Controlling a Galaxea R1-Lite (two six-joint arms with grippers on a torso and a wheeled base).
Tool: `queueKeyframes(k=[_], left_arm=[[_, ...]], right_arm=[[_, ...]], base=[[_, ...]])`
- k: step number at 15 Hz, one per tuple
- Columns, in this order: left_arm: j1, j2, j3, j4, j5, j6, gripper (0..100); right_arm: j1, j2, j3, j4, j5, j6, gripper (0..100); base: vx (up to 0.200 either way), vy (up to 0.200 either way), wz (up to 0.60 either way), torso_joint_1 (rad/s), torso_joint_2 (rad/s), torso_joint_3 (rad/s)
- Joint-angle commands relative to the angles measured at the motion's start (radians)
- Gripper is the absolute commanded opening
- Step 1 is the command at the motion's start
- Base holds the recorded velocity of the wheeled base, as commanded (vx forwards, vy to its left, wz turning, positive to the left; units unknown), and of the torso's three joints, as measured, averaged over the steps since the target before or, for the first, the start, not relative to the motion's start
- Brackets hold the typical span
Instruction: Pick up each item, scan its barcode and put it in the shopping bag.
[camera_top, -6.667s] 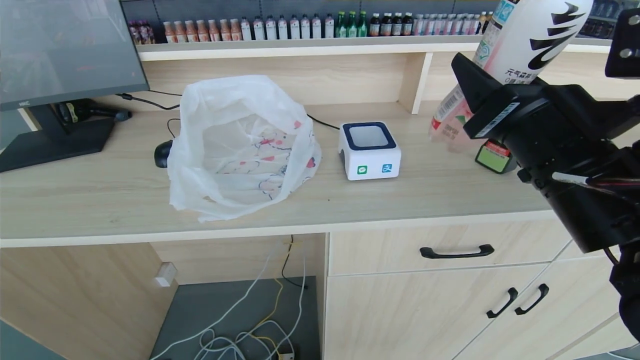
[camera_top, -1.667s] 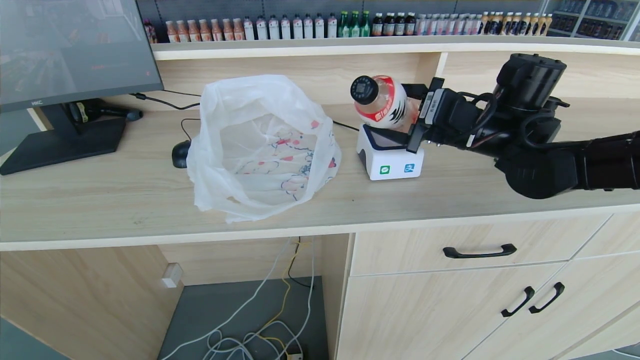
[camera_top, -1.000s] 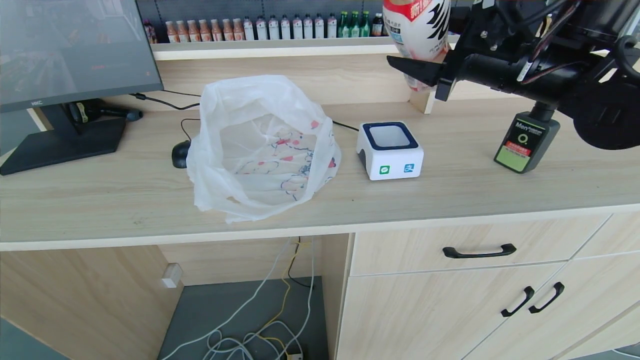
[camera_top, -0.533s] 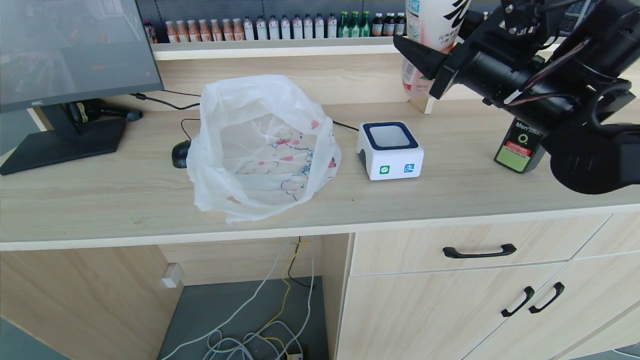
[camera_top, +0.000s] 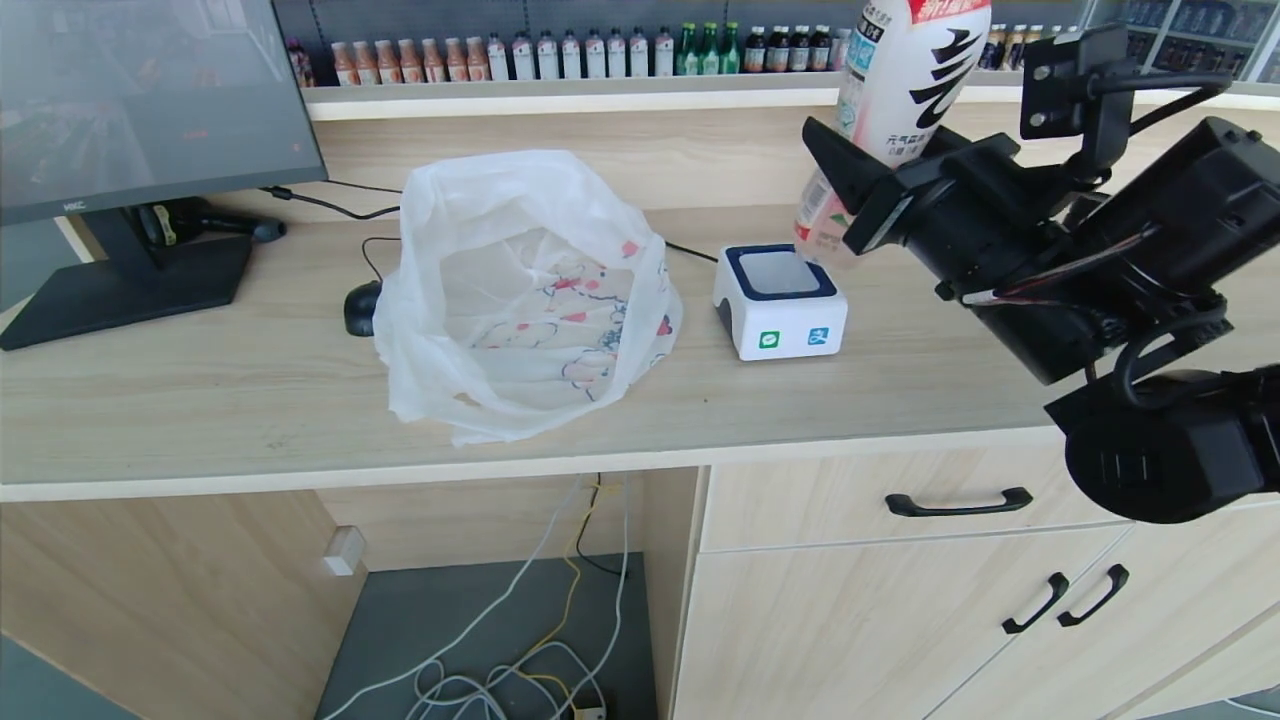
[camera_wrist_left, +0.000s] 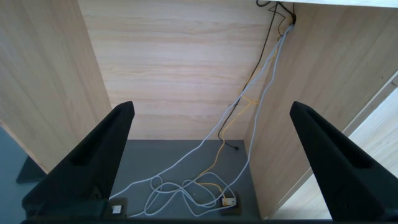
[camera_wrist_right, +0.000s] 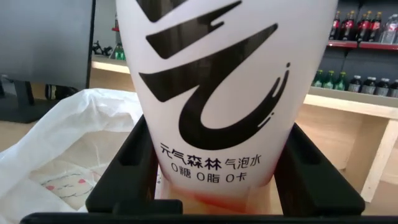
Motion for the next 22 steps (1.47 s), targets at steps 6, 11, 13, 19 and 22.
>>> queueKeyframes(k=[6,11,13,19,22], left_arm=[[0.000,0.000,0.000,0.000,0.001,-0.001,100],[0.000,0.000,0.000,0.000,0.001,-0.003,100],[0.000,0.000,0.000,0.000,0.001,-0.001,100],[0.000,0.000,0.000,0.000,0.001,-0.001,100],[0.000,0.000,0.000,0.000,0.001,-0.003,100]], right_arm=[[0.018,-0.059,0.087,-0.004,-0.064,0.037,0],[0.083,-0.068,0.116,-0.004,-0.154,0.049,0],[0.084,-0.071,0.137,-0.008,-0.153,0.052,0],[0.081,-0.068,0.142,-0.031,-0.154,0.051,0],[0.079,-0.070,0.197,-0.050,-0.154,0.049,0]], base=[[0.000,0.000,0.00,0.000,0.00,0.000],[0.000,0.000,0.00,0.000,0.00,0.000],[0.000,0.100,0.00,0.001,0.00,0.006],[0.000,0.200,0.00,0.006,0.00,0.003],[0.000,0.200,0.00,-0.001,0.00,0.004]])
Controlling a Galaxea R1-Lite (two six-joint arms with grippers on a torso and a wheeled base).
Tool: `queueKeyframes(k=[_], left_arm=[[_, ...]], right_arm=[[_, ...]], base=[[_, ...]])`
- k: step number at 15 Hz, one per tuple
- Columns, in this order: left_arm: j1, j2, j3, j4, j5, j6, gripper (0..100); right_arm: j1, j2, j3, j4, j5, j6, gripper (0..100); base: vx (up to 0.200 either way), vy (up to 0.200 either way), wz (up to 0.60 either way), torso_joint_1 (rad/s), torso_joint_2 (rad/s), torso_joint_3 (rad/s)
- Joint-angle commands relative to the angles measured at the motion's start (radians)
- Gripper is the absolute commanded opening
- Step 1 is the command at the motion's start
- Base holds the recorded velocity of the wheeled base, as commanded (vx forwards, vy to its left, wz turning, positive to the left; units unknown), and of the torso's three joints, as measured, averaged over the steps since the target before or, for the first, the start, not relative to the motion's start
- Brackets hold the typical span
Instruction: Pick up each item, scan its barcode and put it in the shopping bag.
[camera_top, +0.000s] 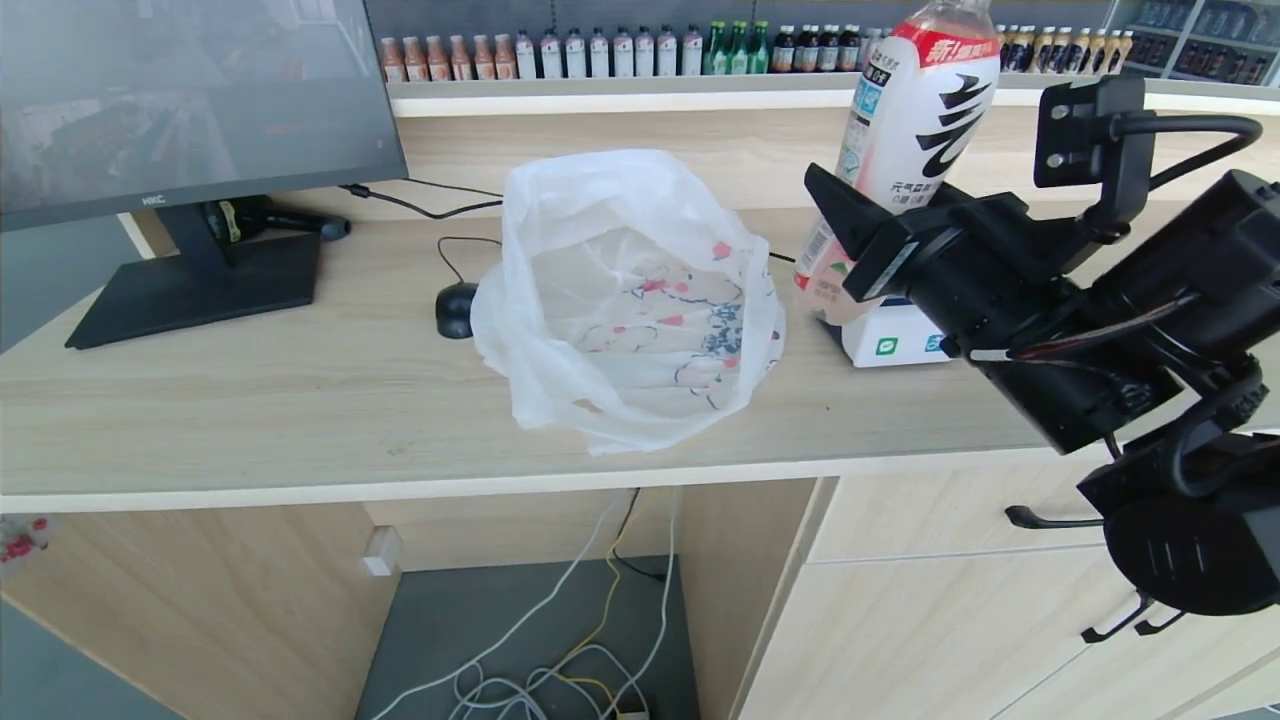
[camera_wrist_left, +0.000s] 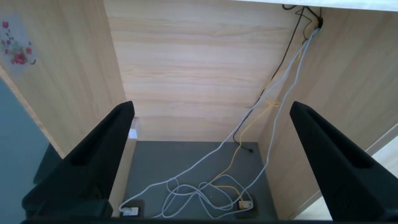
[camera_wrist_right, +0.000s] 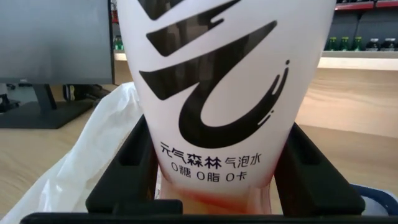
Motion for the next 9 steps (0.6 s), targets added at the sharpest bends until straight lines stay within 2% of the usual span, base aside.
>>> queueKeyframes(k=[1,8,9], left_arm=[[0.000,0.000,0.000,0.000,0.001,0.000,100],[0.000,0.000,0.000,0.000,0.001,0.001,100],[0.000,0.000,0.000,0.000,0.001,0.001,100]], right_arm=[[-0.004,0.002,0.027,-0.021,0.000,-0.001,0],[-0.002,0.006,0.055,-0.025,0.000,-0.006,0],[-0.002,0.005,0.055,-0.024,0.000,-0.006,0]], base=[[0.000,0.200,0.00,-0.002,0.00,0.002],[0.000,0.200,0.00,0.002,0.00,0.000],[0.000,0.000,0.00,0.000,0.00,0.000]])
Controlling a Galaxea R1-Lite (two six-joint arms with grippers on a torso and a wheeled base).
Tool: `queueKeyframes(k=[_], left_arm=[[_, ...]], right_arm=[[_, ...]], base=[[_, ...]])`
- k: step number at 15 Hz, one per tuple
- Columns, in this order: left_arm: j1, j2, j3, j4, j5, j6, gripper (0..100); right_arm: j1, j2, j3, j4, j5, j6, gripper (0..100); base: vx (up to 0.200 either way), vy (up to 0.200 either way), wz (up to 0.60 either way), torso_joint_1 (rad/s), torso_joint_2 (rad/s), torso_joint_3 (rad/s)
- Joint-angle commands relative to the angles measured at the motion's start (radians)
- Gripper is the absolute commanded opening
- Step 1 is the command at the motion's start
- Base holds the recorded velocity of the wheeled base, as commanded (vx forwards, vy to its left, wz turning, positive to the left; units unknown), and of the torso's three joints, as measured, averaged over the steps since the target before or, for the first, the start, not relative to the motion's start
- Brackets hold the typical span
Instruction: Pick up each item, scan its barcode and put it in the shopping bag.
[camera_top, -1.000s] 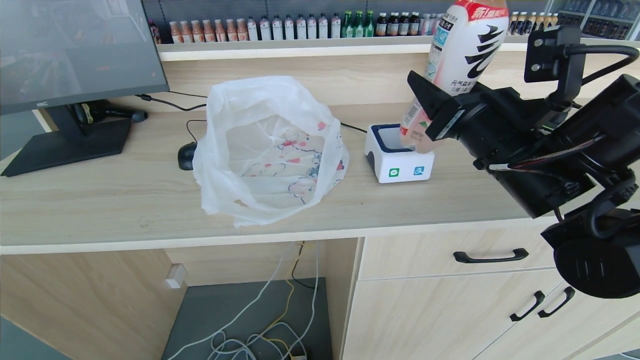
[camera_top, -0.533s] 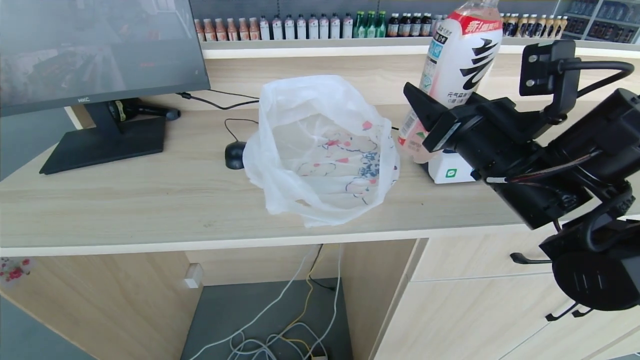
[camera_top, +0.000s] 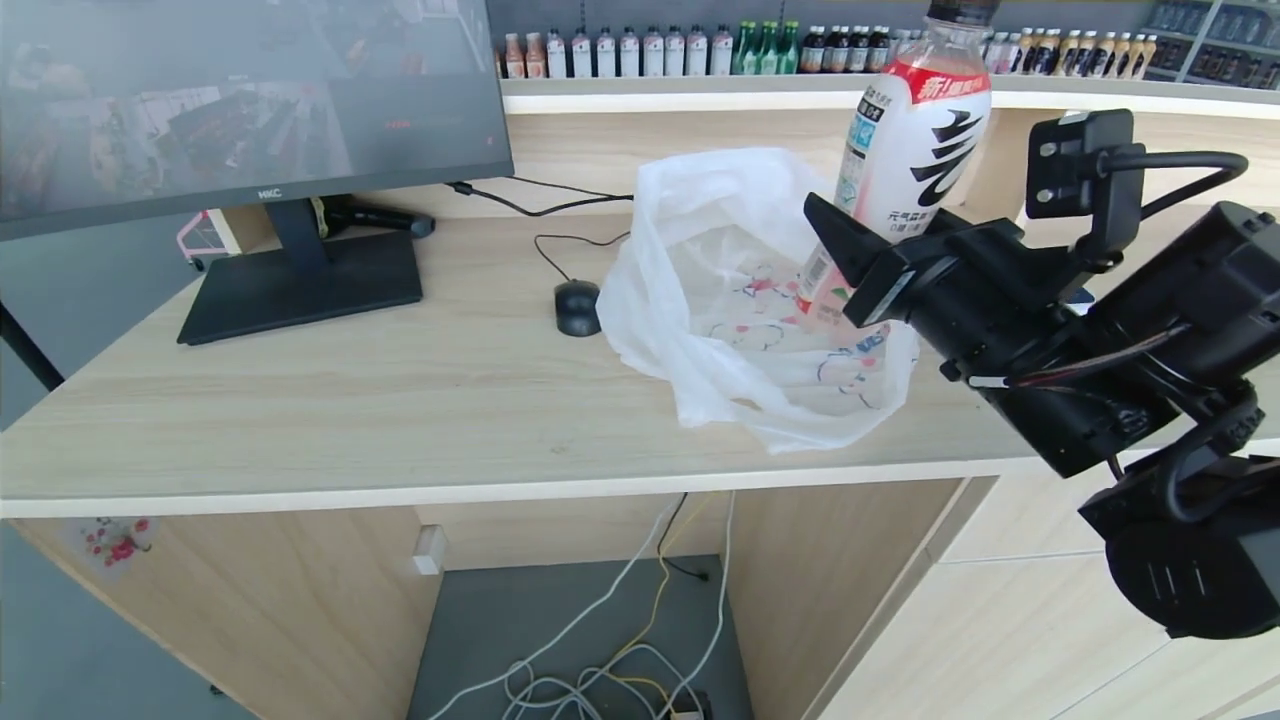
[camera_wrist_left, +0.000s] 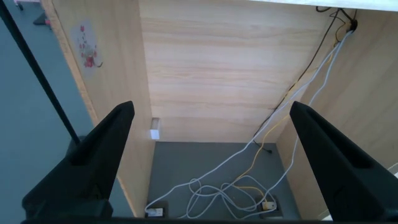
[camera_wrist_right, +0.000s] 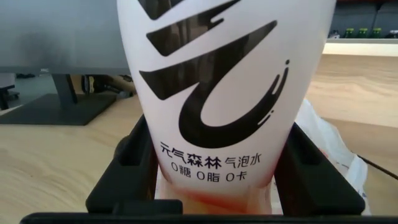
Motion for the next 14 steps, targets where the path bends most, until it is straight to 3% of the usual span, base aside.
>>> queueKeyframes(k=[1,8,12,14], left_arm=[[0.000,0.000,0.000,0.000,0.001,-0.001,100],[0.000,0.000,0.000,0.000,0.001,0.001,100],[0.000,0.000,0.000,0.000,0.001,-0.001,100],[0.000,0.000,0.000,0.000,0.001,0.001,100]], right_arm=[[0.001,0.001,-0.007,0.001,0.000,-0.001,0],[0.019,0.035,-0.034,0.036,0.002,-0.042,0],[0.043,0.080,-0.183,0.160,0.000,-0.044,0],[0.070,0.127,-0.318,0.228,-0.002,-0.044,0]], base=[[0.000,0.000,0.00,0.000,0.00,0.000],[0.000,0.000,0.00,0.000,0.00,0.000],[0.000,0.000,0.00,0.000,0.00,0.000],[0.000,0.000,0.00,0.000,0.00,0.000]])
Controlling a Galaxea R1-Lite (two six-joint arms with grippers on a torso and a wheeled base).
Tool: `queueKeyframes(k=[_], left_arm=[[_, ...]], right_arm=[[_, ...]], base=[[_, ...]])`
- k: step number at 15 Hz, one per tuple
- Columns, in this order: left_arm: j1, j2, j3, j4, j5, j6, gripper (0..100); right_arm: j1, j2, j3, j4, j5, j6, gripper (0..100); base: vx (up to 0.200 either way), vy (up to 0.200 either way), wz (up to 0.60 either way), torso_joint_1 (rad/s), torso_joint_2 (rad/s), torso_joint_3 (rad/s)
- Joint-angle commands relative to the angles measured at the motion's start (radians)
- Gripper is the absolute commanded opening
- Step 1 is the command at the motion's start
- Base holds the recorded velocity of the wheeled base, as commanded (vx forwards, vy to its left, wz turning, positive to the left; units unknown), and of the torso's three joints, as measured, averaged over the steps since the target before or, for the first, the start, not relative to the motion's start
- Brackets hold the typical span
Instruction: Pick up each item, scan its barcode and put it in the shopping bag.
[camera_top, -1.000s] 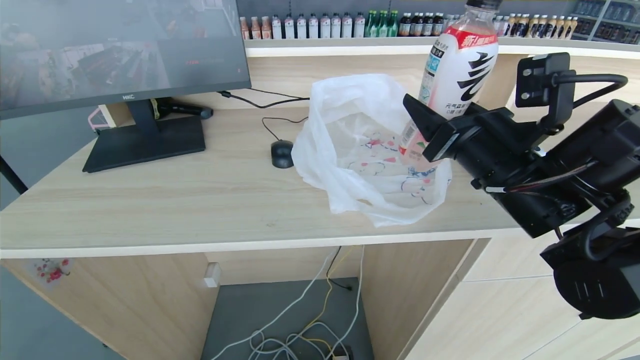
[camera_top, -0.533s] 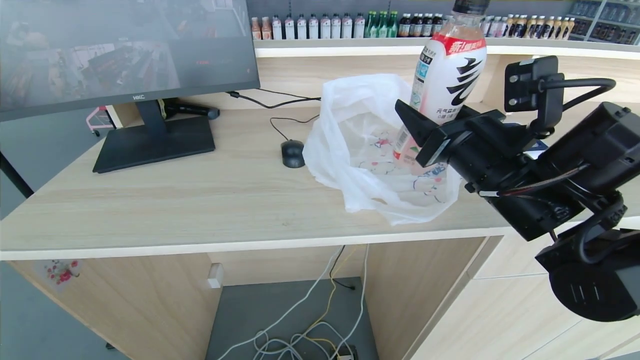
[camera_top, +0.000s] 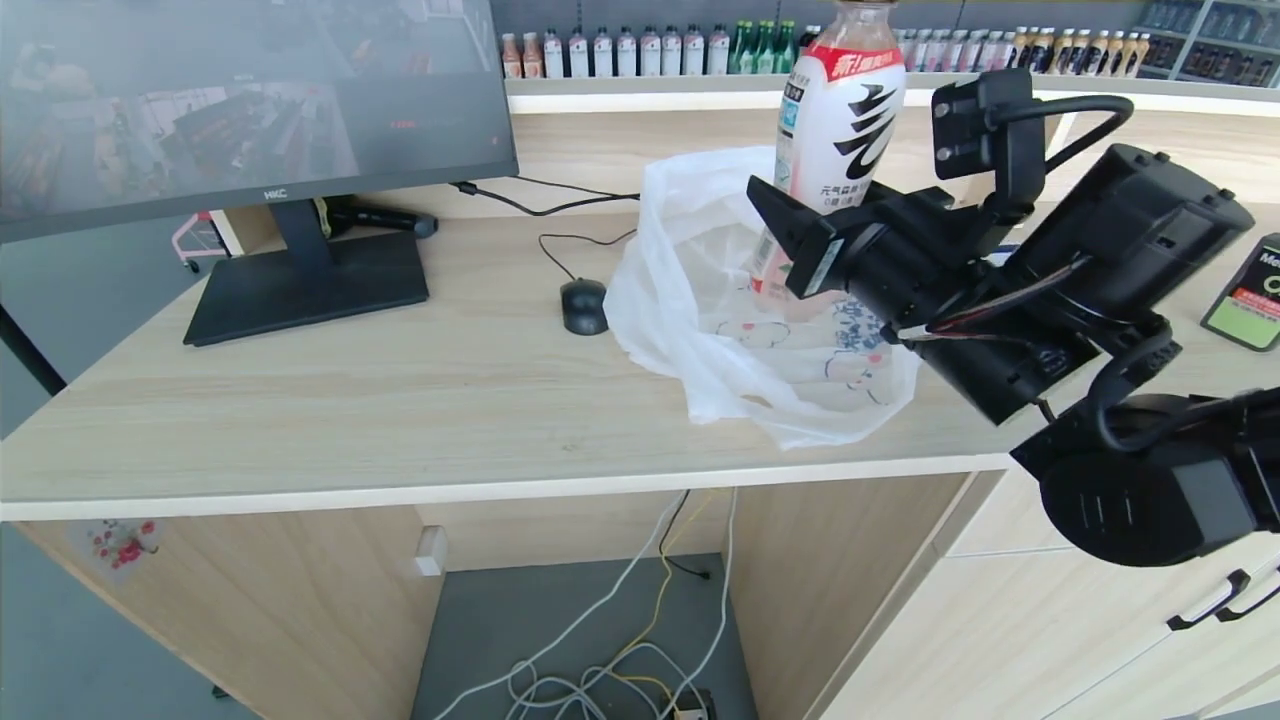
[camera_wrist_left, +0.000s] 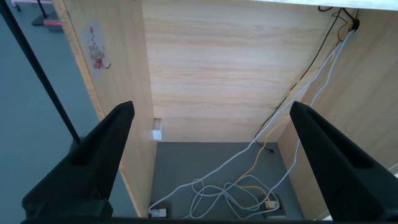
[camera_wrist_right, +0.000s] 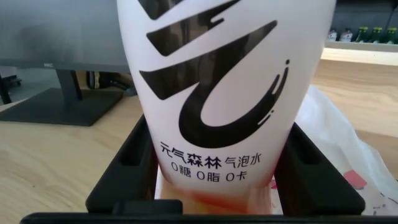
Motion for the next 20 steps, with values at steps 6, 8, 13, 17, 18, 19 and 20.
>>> queueKeyframes(k=[6,8,13,17,18,19,20], left_arm=[[0.000,0.000,0.000,0.000,0.000,-0.001,100],[0.000,0.000,0.000,0.000,0.000,-0.001,100],[0.000,0.000,0.000,0.000,0.000,0.001,100],[0.000,0.000,0.000,0.000,0.000,-0.001,100],[0.000,0.000,0.000,0.000,0.000,0.001,100],[0.000,0.000,0.000,0.000,0.000,0.001,100],[0.000,0.000,0.000,0.000,0.000,-0.001,100]], right_arm=[[0.082,0.129,-0.279,0.169,0.002,0.000,0],[0.075,0.152,-0.328,0.192,0.004,0.007,0],[0.016,0.194,-0.384,0.232,0.008,0.027,0],[-0.016,0.218,-0.418,0.232,0.007,0.058,0],[-0.028,0.221,-0.427,0.232,0.007,0.058,0],[-0.030,0.224,-0.434,0.232,0.007,0.058,0],[-0.036,0.235,-0.434,0.232,0.010,0.060,0]], base=[[0.000,0.000,0.00,0.000,0.00,0.000],[0.000,0.000,0.00,0.000,0.00,0.000],[0.000,0.000,0.00,0.000,0.00,0.000],[0.000,0.000,0.00,0.000,0.00,0.000],[0.000,0.000,0.00,0.000,0.00,0.000],[0.000,0.000,0.00,0.000,0.00,0.000],[0.000,0.000,0.00,0.000,0.00,0.000]])
